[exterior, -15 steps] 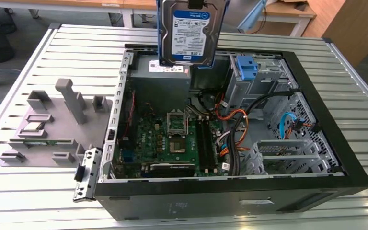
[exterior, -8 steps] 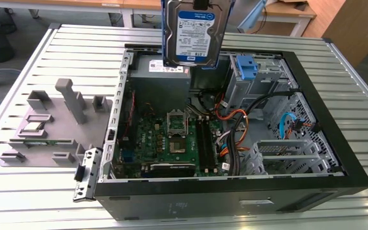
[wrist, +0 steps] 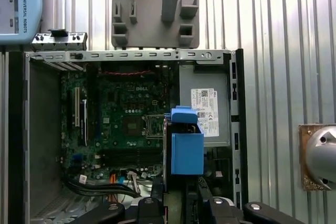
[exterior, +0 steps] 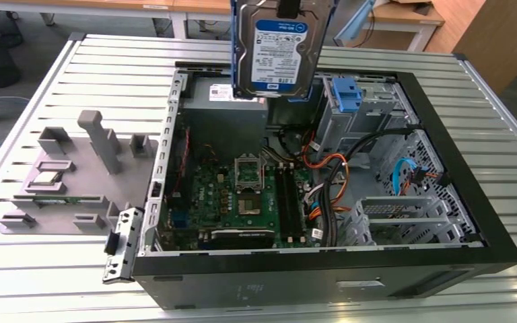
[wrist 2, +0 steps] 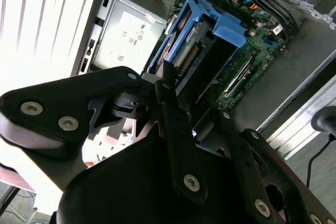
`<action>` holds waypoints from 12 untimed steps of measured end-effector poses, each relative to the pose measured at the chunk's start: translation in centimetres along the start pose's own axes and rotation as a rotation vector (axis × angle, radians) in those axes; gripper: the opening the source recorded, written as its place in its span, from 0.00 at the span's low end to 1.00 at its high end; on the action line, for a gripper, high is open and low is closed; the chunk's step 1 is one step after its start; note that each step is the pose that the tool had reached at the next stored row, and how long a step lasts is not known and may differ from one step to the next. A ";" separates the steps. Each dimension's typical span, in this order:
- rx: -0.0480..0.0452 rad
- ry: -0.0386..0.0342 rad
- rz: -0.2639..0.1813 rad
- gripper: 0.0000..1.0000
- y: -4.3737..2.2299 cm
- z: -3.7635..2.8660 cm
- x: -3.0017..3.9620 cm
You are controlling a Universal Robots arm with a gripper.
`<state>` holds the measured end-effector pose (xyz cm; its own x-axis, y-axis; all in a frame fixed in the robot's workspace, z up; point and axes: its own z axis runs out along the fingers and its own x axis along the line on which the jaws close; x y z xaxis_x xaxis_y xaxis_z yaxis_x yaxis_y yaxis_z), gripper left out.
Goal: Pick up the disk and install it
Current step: 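Pick up the disk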
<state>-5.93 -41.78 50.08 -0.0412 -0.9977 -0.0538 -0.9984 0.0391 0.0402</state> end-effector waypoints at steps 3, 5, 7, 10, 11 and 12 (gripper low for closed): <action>0.0001 -0.0002 0.000 0.35 -0.19 -0.02 0.48; 0.0000 -0.0001 0.000 0.35 -0.31 -0.05 0.80; 0.0000 0.0001 0.000 0.35 -0.44 -0.08 1.13; 0.0000 0.0000 0.000 0.35 -0.60 -0.10 1.63; 0.0000 -0.0001 0.000 0.35 -0.66 -0.11 1.81; 0.0000 -0.0001 0.000 0.35 -0.71 -0.12 1.97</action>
<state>-5.30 -43.78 50.07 -0.0412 -0.9977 -0.0538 -0.9984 0.0391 0.0402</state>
